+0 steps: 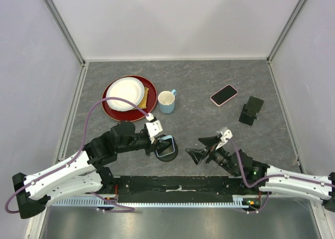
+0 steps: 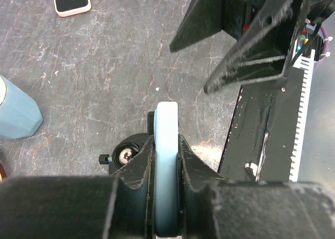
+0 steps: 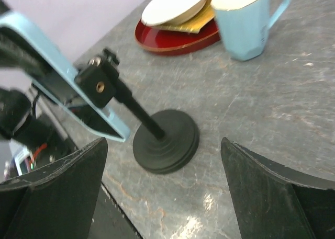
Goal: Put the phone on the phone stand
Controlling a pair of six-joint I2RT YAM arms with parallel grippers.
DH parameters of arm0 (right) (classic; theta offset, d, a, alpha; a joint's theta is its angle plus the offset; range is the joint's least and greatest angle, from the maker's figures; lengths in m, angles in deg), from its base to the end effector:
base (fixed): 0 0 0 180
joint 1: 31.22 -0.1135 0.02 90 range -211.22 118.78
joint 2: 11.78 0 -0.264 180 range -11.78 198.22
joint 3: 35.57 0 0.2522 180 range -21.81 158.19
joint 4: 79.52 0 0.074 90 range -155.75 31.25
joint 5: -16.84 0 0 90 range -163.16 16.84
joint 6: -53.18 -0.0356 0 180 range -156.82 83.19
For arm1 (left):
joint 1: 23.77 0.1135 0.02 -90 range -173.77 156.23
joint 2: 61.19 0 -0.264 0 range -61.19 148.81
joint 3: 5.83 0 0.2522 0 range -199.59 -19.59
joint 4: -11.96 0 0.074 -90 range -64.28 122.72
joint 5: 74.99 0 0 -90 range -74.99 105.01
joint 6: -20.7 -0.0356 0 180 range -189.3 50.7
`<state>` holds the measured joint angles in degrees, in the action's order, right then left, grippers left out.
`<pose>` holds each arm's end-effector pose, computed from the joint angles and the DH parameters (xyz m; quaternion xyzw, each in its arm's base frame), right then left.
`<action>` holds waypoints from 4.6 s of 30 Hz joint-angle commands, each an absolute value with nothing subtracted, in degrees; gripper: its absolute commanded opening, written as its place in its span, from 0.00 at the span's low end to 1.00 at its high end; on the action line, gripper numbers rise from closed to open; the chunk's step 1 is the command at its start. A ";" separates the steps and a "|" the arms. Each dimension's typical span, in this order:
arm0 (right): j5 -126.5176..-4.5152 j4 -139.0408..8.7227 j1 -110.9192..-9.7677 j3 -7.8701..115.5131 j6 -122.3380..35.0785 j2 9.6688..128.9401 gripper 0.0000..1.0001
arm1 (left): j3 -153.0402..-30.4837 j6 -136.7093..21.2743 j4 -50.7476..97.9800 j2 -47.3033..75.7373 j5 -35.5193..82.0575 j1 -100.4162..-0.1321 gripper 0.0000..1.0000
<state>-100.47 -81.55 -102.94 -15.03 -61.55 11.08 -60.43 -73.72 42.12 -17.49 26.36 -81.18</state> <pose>0.0577 0.1225 0.2053 -0.1219 0.6981 0.3996 0.5814 0.0908 -0.1551 0.3077 0.4660 0.6667 -0.3291 0.4795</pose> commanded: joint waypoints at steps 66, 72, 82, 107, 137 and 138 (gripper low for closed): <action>-72.81 -121.22 -96.96 -9.50 -64.41 56.70 0.78 | -79.44 -44.59 64.74 -13.56 18.61 -81.08 0.81; -75.09 -119.99 -96.87 -14.33 -64.94 51.16 0.88 | -81.90 -49.87 64.83 -7.50 18.43 -81.08 0.82; -81.24 -108.04 -96.96 -18.12 -65.12 35.61 0.93 | -82.35 -57.59 63.95 -3.71 25.46 -80.99 0.51; -87.39 -85.53 -96.87 -17.51 -64.68 15.20 0.96 | -85.95 -57.55 70.01 -8.80 10.76 -80.46 0.02; -86.52 -86.58 -96.96 -16.72 -63.62 17.58 0.96 | -86.92 -56.81 81.09 -18.47 -3.89 -63.24 0.02; -86.52 -86.41 -96.96 -16.71 -63.62 17.67 0.96 | -87.09 -56.82 81.70 -18.82 -3.71 -62.89 0.02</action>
<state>-86.54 -85.70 -96.65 -17.85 -63.99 18.53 -83.97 -52.89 86.45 -15.89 -5.22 -64.09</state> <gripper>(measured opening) 0.960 0.158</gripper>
